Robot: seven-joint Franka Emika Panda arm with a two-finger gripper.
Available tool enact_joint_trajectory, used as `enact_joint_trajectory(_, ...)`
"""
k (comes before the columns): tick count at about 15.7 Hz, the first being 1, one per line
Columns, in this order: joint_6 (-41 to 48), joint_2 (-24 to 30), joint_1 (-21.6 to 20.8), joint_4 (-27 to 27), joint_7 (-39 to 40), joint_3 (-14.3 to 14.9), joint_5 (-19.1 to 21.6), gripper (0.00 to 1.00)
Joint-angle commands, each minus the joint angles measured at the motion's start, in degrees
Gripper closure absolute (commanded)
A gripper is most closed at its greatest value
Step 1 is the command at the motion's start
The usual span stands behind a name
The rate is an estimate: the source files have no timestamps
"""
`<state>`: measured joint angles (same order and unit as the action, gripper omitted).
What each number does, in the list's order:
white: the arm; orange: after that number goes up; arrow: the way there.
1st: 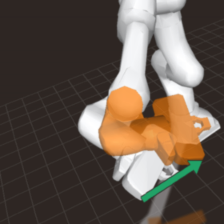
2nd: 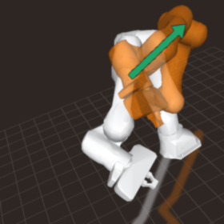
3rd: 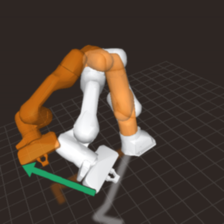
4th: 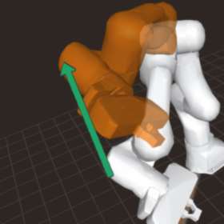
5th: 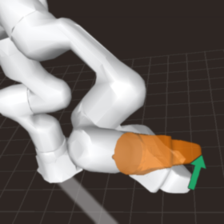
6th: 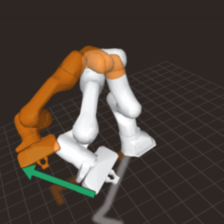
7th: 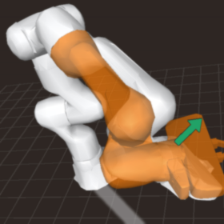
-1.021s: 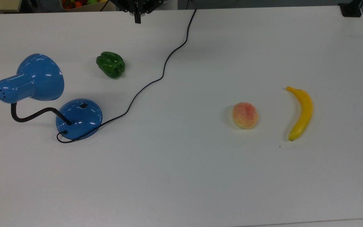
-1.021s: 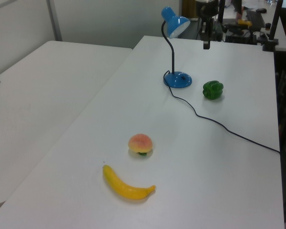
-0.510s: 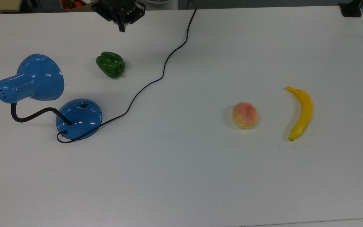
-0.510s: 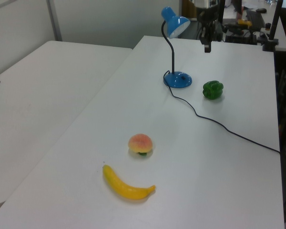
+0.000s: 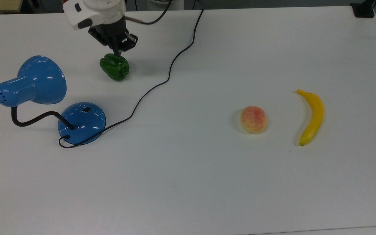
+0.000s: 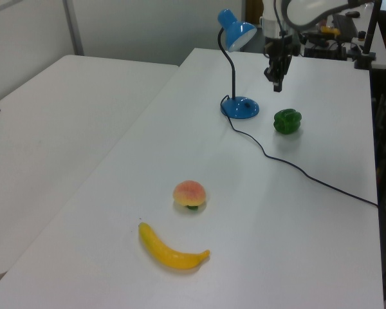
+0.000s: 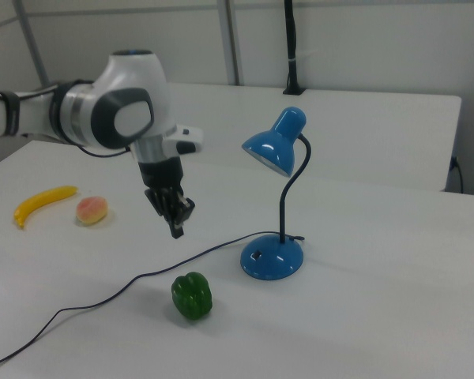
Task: Turn on desk lamp
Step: 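Move the gripper over the blue lamp base toward its switch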
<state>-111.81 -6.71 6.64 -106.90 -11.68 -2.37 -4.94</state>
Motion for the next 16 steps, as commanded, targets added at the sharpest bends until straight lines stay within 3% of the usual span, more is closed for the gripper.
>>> enact_joint_trajectory(1, -10.42, -0.05, 1.71, -5.07, -5.10, 0.17, 0.89, 1.00)
enact_joint_trajectory(7, -21.41, -5.85, 4.17, -4.90, -6.87, 0.43, 0.63, 1.00)
enact_joint_trajectory(16, -32.76, -10.24, 6.02, -4.46, -6.78, 0.61, -0.34, 1.00)
